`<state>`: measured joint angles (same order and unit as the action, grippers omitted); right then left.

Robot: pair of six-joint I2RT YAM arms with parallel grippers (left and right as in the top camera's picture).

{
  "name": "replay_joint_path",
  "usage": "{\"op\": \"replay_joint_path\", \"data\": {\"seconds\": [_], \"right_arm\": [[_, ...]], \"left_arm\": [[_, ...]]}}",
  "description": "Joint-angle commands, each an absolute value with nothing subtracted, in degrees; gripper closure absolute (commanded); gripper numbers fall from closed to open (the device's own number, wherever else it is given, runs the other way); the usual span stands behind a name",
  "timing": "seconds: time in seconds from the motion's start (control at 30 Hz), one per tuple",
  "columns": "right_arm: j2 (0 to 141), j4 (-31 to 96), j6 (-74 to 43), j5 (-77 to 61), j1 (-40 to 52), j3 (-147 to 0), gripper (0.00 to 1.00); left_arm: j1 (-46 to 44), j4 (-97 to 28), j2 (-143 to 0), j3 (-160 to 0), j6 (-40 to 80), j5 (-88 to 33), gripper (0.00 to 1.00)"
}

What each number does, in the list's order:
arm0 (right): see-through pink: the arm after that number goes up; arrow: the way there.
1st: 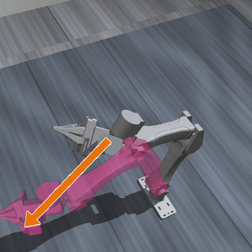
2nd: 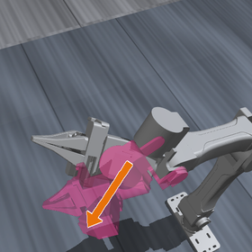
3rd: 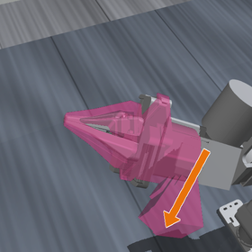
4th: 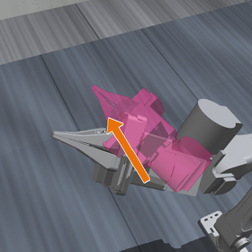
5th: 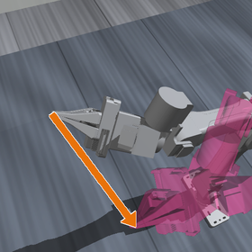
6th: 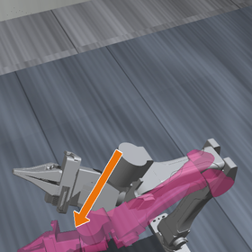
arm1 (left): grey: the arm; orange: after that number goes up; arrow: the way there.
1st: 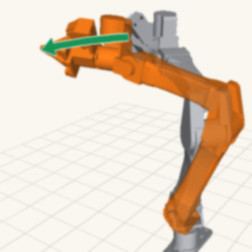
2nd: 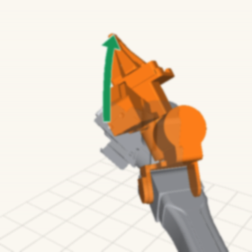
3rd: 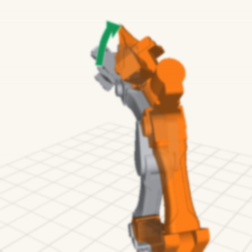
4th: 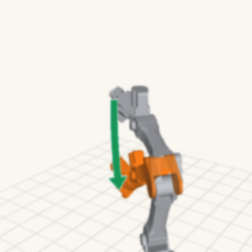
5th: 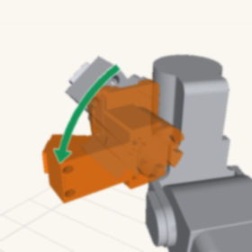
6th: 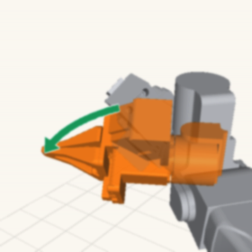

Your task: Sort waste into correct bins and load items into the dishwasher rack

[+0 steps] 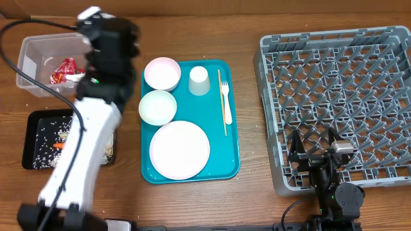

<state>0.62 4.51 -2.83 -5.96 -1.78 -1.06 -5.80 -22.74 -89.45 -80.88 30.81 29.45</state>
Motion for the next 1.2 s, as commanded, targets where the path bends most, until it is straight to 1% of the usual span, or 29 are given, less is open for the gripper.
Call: {"op": "replay_joint_path", "data": {"seconds": [0.0, 0.07, 0.1, 0.13, 0.17, 0.2, 0.23, 0.27, 0.4, 0.5, 0.6, 0.63, 0.67, 0.73, 0.8, 0.83, 0.87, 0.9, 1.0, 1.07, 1.17], "right_arm": [[0.23, 4.34, -2.96, -5.61, -1.91, -0.47, 0.0], [0.23, 4.34, -2.96, -5.61, -1.89, -0.47, 0.0], [0.23, 4.34, -2.96, -5.61, -1.89, -0.47, 0.0], [0.23, 4.34, -2.96, -5.61, -1.91, -0.47, 0.0], [0.23, 4.34, -2.96, -5.61, -1.89, -0.47, 0.0], [0.23, 4.34, -2.96, -5.61, -1.89, -0.47, 0.0], [0.23, 4.34, -2.96, -5.61, -1.91, -0.47, 0.0], [0.23, 4.34, -2.96, -5.61, -1.89, -0.47, 0.0], [0.23, 4.34, -2.96, -5.61, -1.89, -0.47, 0.0], [0.23, 4.34, -2.96, -5.61, -1.89, -0.47, 0.0], [0.23, 4.34, -2.96, -5.61, -1.89, -0.47, 0.0], [0.23, 4.34, -2.96, -5.61, -1.91, -0.47, 0.0], [0.23, 4.34, -2.96, -5.61, -1.89, -0.47, 0.0], [0.23, 4.34, -2.96, -5.61, -1.91, -0.47, 0.0], [0.23, 4.34, -2.96, -5.61, -1.91, -0.47, 0.0], [0.23, 4.34, -2.96, -5.61, -1.89, -0.47, 0.0], [0.23, 4.34, -2.96, -5.61, -1.89, -0.47, 0.0], [0.23, 4.34, -2.96, -5.61, -1.89, -0.47, 0.0], [0.23, 4.34, -2.96, -5.61, -1.91, -0.47, 0.0], [0.23, 4.34, -2.96, -5.61, -1.89, -0.47, 0.0], [0.23, 4.34, -2.96, -5.61, -1.89, -0.47, 0.0]], "left_arm": [[3.99, -18.2, -96.6, -80.82, 24.05, 18.9, 0.9], [7.57, -16.67, -99.31, -80.82, 23.53, 17.45, 0.89], [8.95, -16.36, -100.18, -80.82, 23.55, 16.84, 0.86], [10.13, -16.14, -100.88, -80.82, 23.55, 16.32, 0.8], [11.62, -16.01, -101.62, -80.82, 23.51, 15.25, 0.61], [12.58, -16.12, -101.93, -80.82, 23.46, 14.48, 0.27], [13.37, -16.27, -102.1, -80.82, 22.48, 13.72, 0.01], [13.74, -16.27, -102.1, -80.82, 21.8, 13.39, 0.0], [14.17, -16.73, -101.27, -80.82, 18.31, 13.45, 0.0], [13.17, -20.51, -97.56, -80.84, 18.37, 10.66, 0.0], [11.49, -27.03, -89.95, -80.84, 19.62, 0.86, 0.0], [10.76, -30.24, -85.82, -80.84, 22.96, -5.48, 0.0], [10.46, -31.83, -83.79, -80.84, 24.69, -9.08, 0.0], [9.28, -36.97, -77.89, -80.84, 27.27, -20.78, 0.0], [7.9, -40.95, -74.72, -80.82, 27.27, -26.22, 0.0], [7.4, -42.3, -74.0, -80.82, 27.22, -27.0, 0.0], [4.6, -49.12, -71.57, -80.82, 27.22, -27.7, 0.0], [3.29, -51.66, -70.98, -80.79, 27.09, -27.7, 0.0], [-4.73, -61.12, -70.63, -80.71, 24.18, -26.3, 0.0], [-10.46, -64.31, -70.85, -80.31, 24.23, -22.68, 0.0], [-17.43, -65.06, -70.85, -78.65, 25.17, -18.44, 0.0]]}}
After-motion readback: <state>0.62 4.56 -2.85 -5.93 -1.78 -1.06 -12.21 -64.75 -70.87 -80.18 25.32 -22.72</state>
